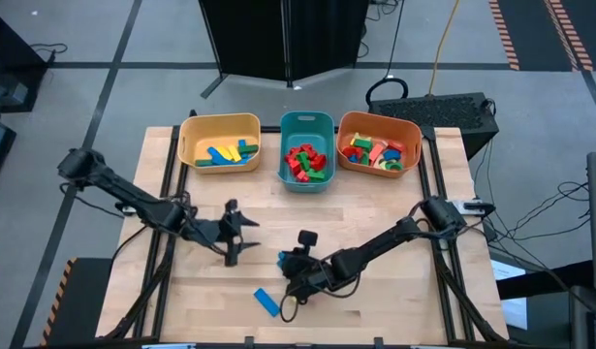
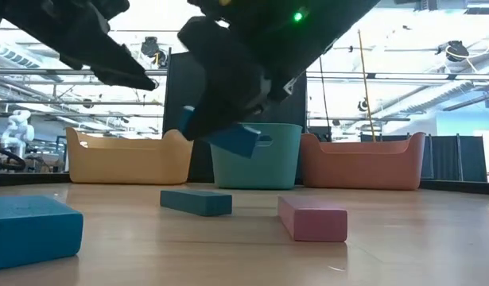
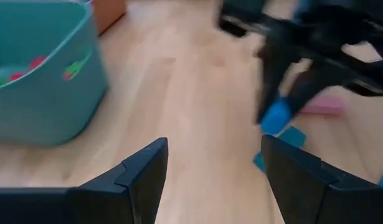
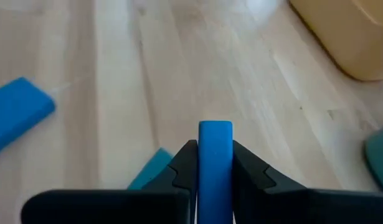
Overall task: Sort blocks by size
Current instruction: Put the blue rectangle block into the yellow bin
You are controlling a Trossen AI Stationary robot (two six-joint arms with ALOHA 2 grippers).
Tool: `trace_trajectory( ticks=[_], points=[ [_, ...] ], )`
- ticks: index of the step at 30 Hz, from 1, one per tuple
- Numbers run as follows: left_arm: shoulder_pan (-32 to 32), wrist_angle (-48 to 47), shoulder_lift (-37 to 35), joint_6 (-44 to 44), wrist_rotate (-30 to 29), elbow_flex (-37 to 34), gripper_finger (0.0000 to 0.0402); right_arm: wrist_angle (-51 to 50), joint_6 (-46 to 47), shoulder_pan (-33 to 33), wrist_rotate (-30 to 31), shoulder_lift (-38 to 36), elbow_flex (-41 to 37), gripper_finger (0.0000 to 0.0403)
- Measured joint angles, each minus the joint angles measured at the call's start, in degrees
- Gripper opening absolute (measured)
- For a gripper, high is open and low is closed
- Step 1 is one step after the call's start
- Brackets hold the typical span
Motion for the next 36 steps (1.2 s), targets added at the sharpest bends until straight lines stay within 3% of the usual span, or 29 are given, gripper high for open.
trace_trajectory(
  ticks=[8, 17, 28, 36],
  points=[
    [-3.03, 10.93, 9.31, 7.19, 0.15, 0.00, 0.0247, 3.92, -3.41, -1.91, 0.37, -0.04, 0.00, 0.0046],
    [-3.03, 17.81, 14.36, 11.77, 0.23, 0.00, 0.0245, 6.82, -6.40, -2.28, 0.18, -0.09, 0.11, 0.0046],
    [-2.70, 24.23, 17.78, 14.41, 3.06, 0.00, 0.0184, 6.85, -6.46, -2.57, -0.04, -0.13, 0.12, 0.0046],
    [-1.38, 24.88, 19.63, 15.01, 3.19, 0.00, 0.0175, 6.92, -6.67, -2.61, -0.06, -0.13, 0.13, 0.0046]
  ],
)
